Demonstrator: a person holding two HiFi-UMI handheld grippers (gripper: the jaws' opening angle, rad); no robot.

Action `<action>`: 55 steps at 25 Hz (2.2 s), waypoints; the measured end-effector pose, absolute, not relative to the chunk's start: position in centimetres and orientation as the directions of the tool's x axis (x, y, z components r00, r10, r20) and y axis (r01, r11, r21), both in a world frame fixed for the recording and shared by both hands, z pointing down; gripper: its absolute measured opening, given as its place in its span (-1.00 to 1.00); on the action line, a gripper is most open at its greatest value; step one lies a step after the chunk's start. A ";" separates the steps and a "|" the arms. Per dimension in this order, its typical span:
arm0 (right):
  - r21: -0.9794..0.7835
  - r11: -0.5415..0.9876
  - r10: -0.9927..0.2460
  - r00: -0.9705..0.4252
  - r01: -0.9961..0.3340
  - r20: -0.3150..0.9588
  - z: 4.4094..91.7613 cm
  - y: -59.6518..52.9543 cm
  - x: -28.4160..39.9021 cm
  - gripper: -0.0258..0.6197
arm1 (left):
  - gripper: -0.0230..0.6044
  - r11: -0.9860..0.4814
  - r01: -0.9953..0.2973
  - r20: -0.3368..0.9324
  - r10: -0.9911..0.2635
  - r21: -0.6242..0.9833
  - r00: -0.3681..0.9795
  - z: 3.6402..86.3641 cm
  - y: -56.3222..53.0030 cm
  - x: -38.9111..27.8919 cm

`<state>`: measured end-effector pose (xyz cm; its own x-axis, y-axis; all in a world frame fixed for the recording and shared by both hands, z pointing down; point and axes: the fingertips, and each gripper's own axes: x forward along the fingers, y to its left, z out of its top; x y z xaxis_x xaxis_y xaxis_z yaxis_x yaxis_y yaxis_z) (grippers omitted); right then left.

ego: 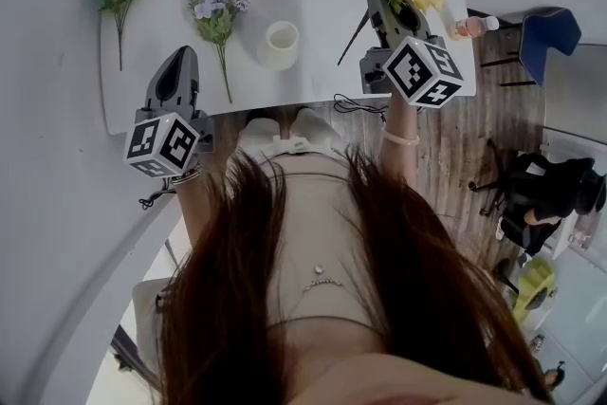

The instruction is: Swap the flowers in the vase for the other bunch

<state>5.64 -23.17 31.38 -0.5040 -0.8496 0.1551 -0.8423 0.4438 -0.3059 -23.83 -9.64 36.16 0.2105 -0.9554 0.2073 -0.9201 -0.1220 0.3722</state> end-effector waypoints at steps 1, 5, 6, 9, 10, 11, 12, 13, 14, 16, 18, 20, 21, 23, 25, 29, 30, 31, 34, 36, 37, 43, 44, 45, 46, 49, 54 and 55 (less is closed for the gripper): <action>-0.304 0.452 -0.848 -0.509 -0.839 0.145 31.1 -23.2 5.4 -0.54 | -0.91 -0.117 -0.920 0.206 -0.957 0.375 0.205 36.2 -9.5 -23.9; -0.311 0.483 -0.839 -0.534 -0.819 0.104 30.0 -23.4 4.6 -0.54 | -0.91 -0.096 -0.919 0.201 -0.962 0.381 0.183 36.3 -8.7 -23.9; -0.312 0.491 -0.836 -0.541 -0.813 0.092 29.8 -23.4 4.5 -0.54 | -0.91 -0.090 -0.920 0.200 -0.963 0.381 0.178 36.3 -8.4 -23.8; -0.312 0.518 -0.827 -0.560 -0.796 0.056 28.9 -23.1 4.1 -0.54 | -0.91 -0.069 -0.923 0.201 -0.967 0.379 0.155 36.2 -7.4 -23.7; -0.312 0.527 -0.823 -0.567 -0.790 0.046 28.6 -23.0 3.9 -0.54 | -0.91 -0.060 -0.924 0.202 -0.968 0.378 0.146 36.1 -7.0 -23.8; -0.313 0.536 -0.818 -0.574 -0.784 0.038 28.3 -23.0 3.6 -0.54 | -0.91 -0.051 -0.924 0.203 -0.969 0.378 0.137 36.1 -6.7 -23.9; -0.315 0.544 -0.813 -0.582 -0.777 0.030 28.1 -23.0 3.3 -0.54 | -0.91 -0.042 -0.924 0.204 -0.971 0.379 0.127 36.0 -6.5 -24.1; -0.318 0.553 -0.807 -0.590 -0.770 0.023 28.0 -23.1 2.9 -0.54 | -0.91 -0.032 -0.924 0.205 -0.972 0.380 0.118 36.0 -6.3 -24.3; -0.322 0.562 -0.801 -0.598 -0.762 0.015 27.8 -23.1 2.6 -0.54 | -0.91 -0.022 -0.924 0.206 -0.973 0.381 0.108 36.0 -6.0 -24.5; -0.328 0.579 -0.790 -0.613 -0.747 0.001 27.5 -23.1 2.0 -0.54 | -0.91 -0.003 -0.923 0.206 -0.974 0.384 0.089 36.0 -5.5 -24.8; -0.331 0.594 -0.780 -0.626 -0.733 -0.016 27.1 -23.2 1.3 -0.54 | -0.91 0.013 -0.923 0.206 -0.976 0.384 0.072 36.1 -5.1 -25.2; -0.329 0.609 -0.771 -0.636 -0.722 -0.033 27.0 -23.3 0.6 -0.54 | -0.91 0.027 -0.923 0.207 -0.977 0.383 0.057 36.4 -4.8 -25.6; -0.324 0.616 -0.768 -0.640 -0.718 -0.041 26.9 -23.3 0.2 -0.54 | -0.91 0.035 -0.923 0.208 -0.977 0.383 0.050 36.5 -4.6 -25.8; -0.318 0.628 -0.761 -0.646 -0.711 -0.057 26.8 -23.3 -0.4 -0.54 | -0.91 0.050 -0.922 0.210 -0.977 0.384 0.035 36.6 -4.1 -26.1; -0.317 0.639 -0.754 -0.653 -0.700 -0.077 26.6 -23.2 -1.0 -0.54 | -0.91 0.064 -0.921 0.213 -0.977 0.385 0.021 36.7 -3.7 -26.4; -0.319 0.662 -0.738 -0.664 -0.678 -0.119 26.2 -23.1 -2.0 -0.54 | -0.91 0.092 -0.919 0.217 -0.976 0.383 -0.008 36.9 -2.8 -27.0; -0.318 0.666 -0.736 -0.666 -0.675 -0.127 26.2 -23.0 -2.2 -0.54 | -0.91 0.096 -0.919 0.217 -0.976 0.382 -0.012 36.9 -2.7 -27.1; -0.316 0.669 -0.734 -0.666 -0.673 -0.135 26.2 -22.9 -2.4 -0.54 | -0.91 0.099 -0.919 0.218 -0.976 0.381 -0.014 36.9 -2.5 -27.2; -0.293 0.675 -0.733 -0.660 -0.677 -0.162 26.1 -22.6 -2.8 -0.54 | -0.91 0.101 -0.921 0.222 -0.975 0.376 -0.016 36.9 -2.2 -27.4; -0.274 0.678 -0.733 -0.656 -0.683 -0.180 26.1 -22.3 -3.0 -0.53 | -0.91 0.101 -0.922 0.226 -0.974 0.373 -0.016 36.9 -2.0 -27.6; -0.266 0.678 -0.733 -0.654 -0.685 -0.186 26.2 -22.2 -3.2 -0.54 | -0.91 0.101 -0.923 0.227 -0.974 0.372 -0.015 36.8 -2.0 -27.7; -0.240 0.674 -0.739 -0.645 -0.699 -0.195 27.2 -21.2 -3.9 -0.53 | -0.91 0.080 -0.929 0.234 -0.972 0.361 0.007 36.7 -2.0 -28.3; -0.239 0.673 -0.739 -0.644 -0.700 -0.196 27.4 -21.0 -4.1 -0.53 | -0.91 0.075 -0.930 0.235 -0.972 0.359 0.012 36.7 -2.0 -28.4; -0.237 0.672 -0.740 -0.643 -0.701 -0.197 27.5 -20.9 -4.2 -0.53 | -0.91 0.070 -0.931 0.236 -0.972 0.358 0.018 36.7 -2.1 -28.5; -0.234 0.670 -0.742 -0.641 -0.704 -0.196 27.7 -20.7 -4.3 -0.53 | -0.91 0.063 -0.932 0.236 -0.971 0.357 0.025 36.7 -2.1 -28.6; -0.219 0.659 -0.752 -0.630 -0.720 -0.193 28.4 -20.3 -4.5 -0.53 | -0.91 0.036 -0.935 0.242 -0.969 0.353 0.054 36.9 -2.4 -28.8; -0.187 0.630 -0.777 -0.604 -0.754 -0.179 29.9 -19.6 -4.8 -0.51 | -0.91 -0.016 -0.940 0.250 -0.962 0.341 0.107 37.1 -3.1 -29.2; -0.180 0.624 -0.781 -0.599 -0.761 -0.176 30.1 -19.5 -4.8 -0.51 | -0.91 -0.025 -0.941 0.253 -0.961 0.339 0.116 37.0 -3.3 -29.3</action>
<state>-4.83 -19.53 30.06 -0.5988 -0.7813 -0.1761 -0.7608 0.6236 -0.1799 -29.32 -3.29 37.03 0.1162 -0.9605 0.2528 -0.9406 -0.0247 0.3385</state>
